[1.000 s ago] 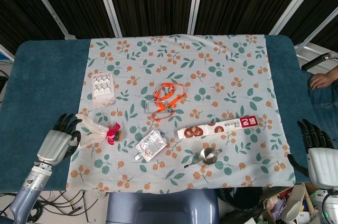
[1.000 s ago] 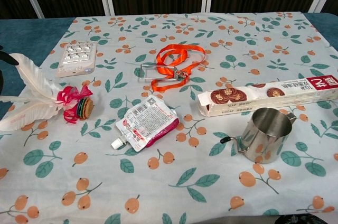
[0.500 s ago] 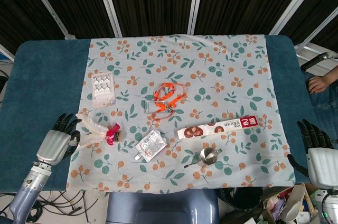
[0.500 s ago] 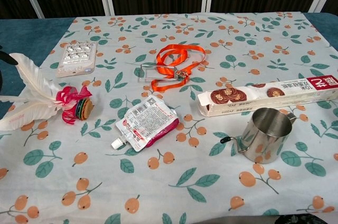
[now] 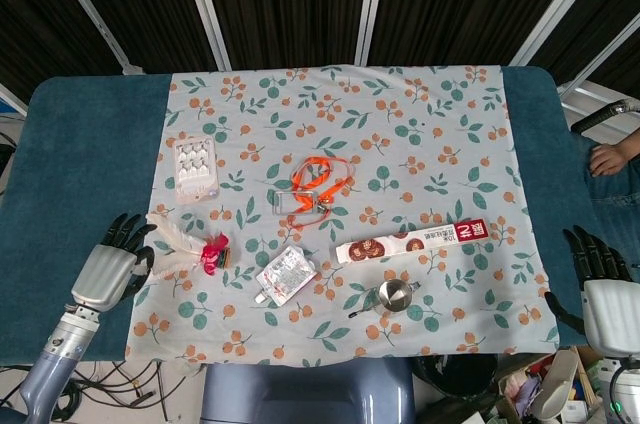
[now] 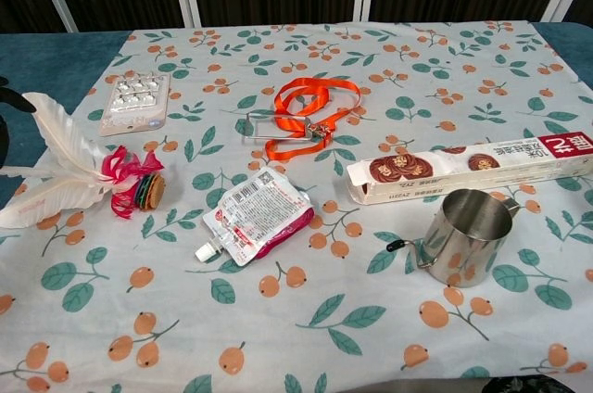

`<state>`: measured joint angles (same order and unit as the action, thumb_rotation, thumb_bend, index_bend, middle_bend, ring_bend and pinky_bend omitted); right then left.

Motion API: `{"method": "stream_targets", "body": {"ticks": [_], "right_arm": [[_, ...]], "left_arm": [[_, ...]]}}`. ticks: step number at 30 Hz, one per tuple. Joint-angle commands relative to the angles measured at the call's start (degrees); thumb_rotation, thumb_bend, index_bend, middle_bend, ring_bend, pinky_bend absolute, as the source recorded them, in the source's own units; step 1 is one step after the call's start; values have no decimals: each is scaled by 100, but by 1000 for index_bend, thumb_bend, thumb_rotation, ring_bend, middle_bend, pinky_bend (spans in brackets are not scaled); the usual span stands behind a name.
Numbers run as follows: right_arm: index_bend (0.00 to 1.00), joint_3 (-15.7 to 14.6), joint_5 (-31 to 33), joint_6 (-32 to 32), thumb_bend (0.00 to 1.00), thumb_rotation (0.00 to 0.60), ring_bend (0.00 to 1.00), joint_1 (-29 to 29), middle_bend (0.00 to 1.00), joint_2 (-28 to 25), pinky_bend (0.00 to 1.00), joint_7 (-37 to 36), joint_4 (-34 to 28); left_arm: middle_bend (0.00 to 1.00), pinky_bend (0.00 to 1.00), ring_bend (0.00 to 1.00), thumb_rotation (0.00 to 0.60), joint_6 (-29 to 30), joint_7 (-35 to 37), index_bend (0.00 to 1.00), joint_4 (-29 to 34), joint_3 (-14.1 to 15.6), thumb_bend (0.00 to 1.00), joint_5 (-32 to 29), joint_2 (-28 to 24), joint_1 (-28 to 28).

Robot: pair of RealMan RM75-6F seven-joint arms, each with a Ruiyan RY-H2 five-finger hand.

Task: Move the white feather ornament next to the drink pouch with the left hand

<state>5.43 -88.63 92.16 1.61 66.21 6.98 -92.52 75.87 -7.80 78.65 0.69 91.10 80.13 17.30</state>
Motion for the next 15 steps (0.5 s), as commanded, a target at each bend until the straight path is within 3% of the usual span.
{"method": "stream_targets", "body": {"ticks": [1, 15], "right_arm": [[77, 1, -1, 0, 134, 600, 102, 1, 46, 0, 159, 0, -3], [77, 3, -4, 8, 134, 600, 101, -1, 46, -2, 159, -16, -7]], "left_arm": [[173, 7, 0, 600, -1, -68, 606, 71, -39, 490, 48, -21, 59], [174, 7, 0, 600, -344, -1366, 608, 1306, -500, 490, 191, -411, 660]]}}
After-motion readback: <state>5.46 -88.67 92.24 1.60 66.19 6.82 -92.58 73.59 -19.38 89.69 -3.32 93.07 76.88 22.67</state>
